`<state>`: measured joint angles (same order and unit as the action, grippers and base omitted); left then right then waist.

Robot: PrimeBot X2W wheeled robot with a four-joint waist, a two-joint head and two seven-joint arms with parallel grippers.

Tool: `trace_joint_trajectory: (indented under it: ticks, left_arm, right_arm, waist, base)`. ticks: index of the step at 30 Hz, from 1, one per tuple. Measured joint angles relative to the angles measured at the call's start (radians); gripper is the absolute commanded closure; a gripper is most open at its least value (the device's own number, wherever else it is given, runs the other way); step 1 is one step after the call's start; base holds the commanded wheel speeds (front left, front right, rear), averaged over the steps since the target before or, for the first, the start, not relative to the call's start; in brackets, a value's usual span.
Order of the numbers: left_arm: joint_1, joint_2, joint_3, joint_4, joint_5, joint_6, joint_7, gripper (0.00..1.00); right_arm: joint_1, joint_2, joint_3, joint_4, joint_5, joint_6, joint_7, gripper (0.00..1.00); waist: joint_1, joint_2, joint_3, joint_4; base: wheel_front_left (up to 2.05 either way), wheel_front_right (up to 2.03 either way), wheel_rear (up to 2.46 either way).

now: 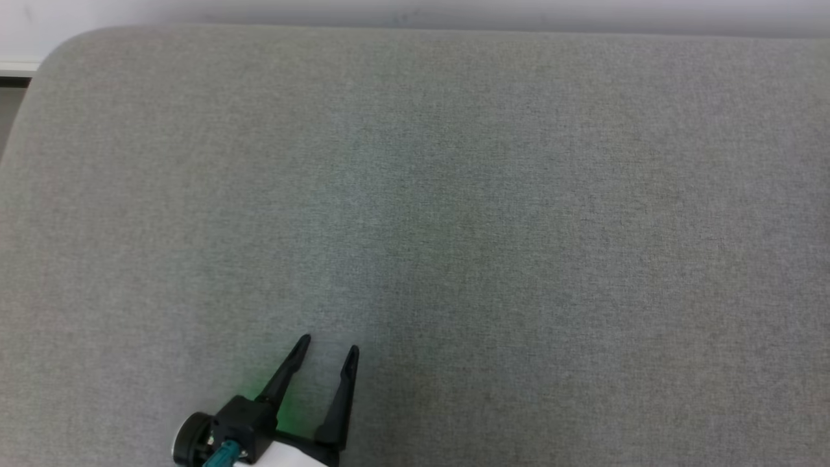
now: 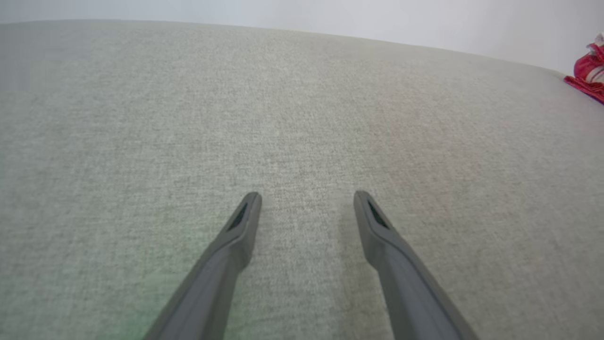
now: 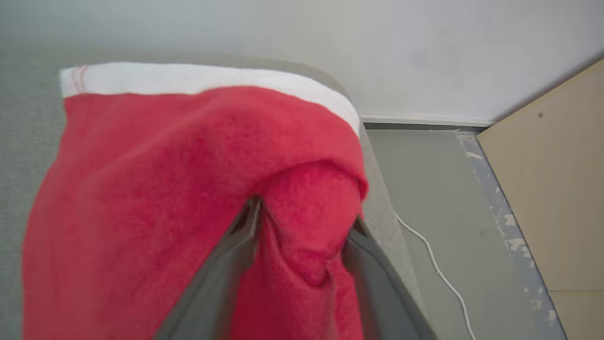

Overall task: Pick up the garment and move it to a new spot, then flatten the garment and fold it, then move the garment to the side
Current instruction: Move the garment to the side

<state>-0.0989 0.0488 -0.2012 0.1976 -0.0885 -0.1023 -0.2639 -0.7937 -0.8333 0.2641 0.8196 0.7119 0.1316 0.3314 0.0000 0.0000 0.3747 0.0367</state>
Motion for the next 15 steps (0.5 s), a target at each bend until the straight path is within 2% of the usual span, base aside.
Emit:
trace_joint_trajectory:
  ticks: [8, 15]
  left_arm:
    - [-0.006, 0.000, 0.014, 0.005, 0.004, -0.003, 0.000, 0.00]
    - [0.009, 0.000, 0.032, -0.001, -0.002, 0.011, 0.000, 0.00]
  right_arm:
    - [-0.039, 0.070, -0.098, 0.162, -0.265, 0.000, -0.217, 0.00]
    - [-0.025, 0.167, -0.181, 0.137, -0.356, 0.000, -0.405, 0.00]
  waist:
    - [0.0000, 0.0000, -0.005, -0.018]
    - [0.0000, 0.0000, -0.057, -0.027]
  base:
    - [0.00, 0.00, 0.00]
    - [0.00, 0.00, 0.00]
